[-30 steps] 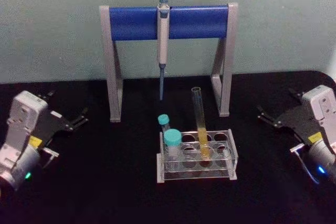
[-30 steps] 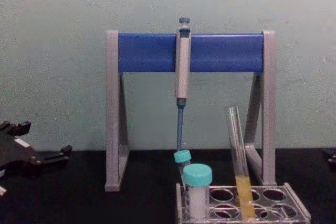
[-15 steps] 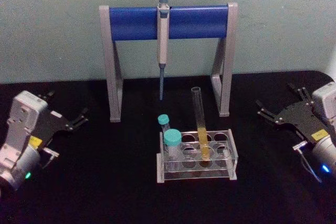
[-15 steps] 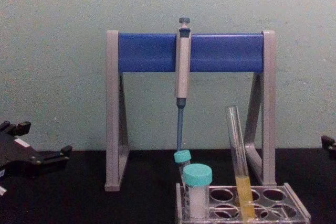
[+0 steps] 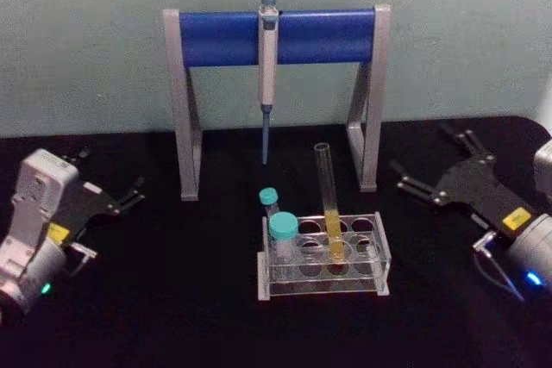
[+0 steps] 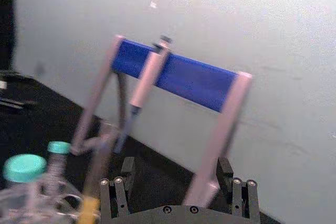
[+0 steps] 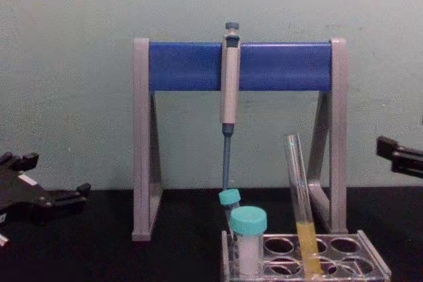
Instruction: Pick up the test tube from the test tube rack, shake it, then place it back into the test tube rack.
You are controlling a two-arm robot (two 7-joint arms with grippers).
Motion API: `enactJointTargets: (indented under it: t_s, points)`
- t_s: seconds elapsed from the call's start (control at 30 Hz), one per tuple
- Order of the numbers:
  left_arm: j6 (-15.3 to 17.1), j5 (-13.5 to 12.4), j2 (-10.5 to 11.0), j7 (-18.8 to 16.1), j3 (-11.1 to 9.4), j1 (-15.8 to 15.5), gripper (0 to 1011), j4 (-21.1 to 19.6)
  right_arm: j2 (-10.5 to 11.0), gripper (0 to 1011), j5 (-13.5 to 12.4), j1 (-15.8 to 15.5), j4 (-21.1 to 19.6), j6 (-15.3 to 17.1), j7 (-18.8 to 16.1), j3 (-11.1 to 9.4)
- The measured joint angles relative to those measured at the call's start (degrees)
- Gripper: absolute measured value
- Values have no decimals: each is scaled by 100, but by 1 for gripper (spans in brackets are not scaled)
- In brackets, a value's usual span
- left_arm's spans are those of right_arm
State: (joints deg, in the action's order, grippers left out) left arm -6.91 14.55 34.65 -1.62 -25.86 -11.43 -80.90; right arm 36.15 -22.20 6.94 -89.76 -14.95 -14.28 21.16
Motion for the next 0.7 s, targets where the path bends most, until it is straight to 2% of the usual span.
enactJointTargets:
  t_s: [0.1, 0.3, 0.7]
  points:
    - [0, 0, 0, 0, 0, 0, 1001, 0, -18, 1000, -79, 16, -49, 3, -214, 43]
    - [0, 0, 0, 0, 0, 0, 1001, 0, -238, 1000, -218, 139, -55, 310, -617, 229]
    - [0, 0, 0, 0, 0, 0, 1001, 0, -702, 1000, -385, 511, 286, 915, -969, 346]
